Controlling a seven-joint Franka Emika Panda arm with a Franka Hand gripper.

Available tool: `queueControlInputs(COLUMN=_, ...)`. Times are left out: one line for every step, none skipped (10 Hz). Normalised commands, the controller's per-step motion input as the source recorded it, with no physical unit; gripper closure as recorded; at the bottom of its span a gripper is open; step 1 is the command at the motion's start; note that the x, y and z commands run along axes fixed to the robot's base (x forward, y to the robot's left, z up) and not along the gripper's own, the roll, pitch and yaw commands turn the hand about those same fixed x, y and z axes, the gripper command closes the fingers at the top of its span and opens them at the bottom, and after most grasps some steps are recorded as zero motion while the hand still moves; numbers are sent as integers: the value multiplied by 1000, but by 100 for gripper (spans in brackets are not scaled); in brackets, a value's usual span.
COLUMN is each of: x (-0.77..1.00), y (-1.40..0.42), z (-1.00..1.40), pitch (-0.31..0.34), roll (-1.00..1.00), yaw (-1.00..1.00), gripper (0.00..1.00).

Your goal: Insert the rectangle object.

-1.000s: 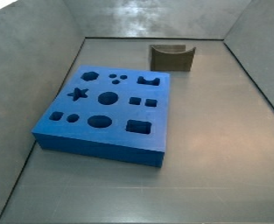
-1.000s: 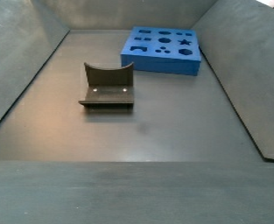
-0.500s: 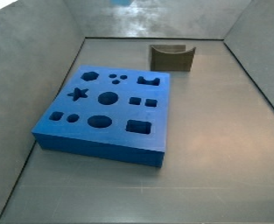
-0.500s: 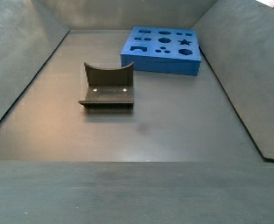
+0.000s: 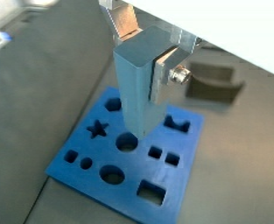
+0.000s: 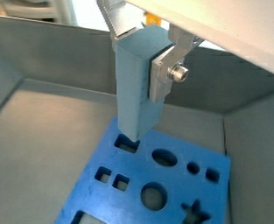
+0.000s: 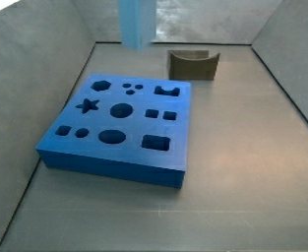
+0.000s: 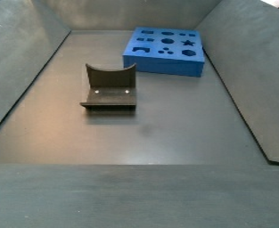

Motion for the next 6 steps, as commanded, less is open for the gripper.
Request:
queueControlInputs(x=-3, y=0, z=-826, pitch=-27, roll=0, yaw=-1000, gripper=100)
queueControlInputs(x=0, y=0, z=-823, pitch=-11, roll=0, yaw=-1000, gripper=100)
queueControlInputs(x=0, y=0, z=-814, pitch=-16, roll=0, yaw=-1000, gripper=100)
queueControlInputs(x=0, y=0, z=-806, pitch=-23, roll=0, yaw=-1000, gripper=100)
queueControlInputs(x=0, y=0, z=-720, pitch=-23, roll=0, yaw=-1000, gripper=100)
queueControlInputs(x=0, y=-31, z=-497, pitch=-20, roll=-20, yaw=-989, gripper=100)
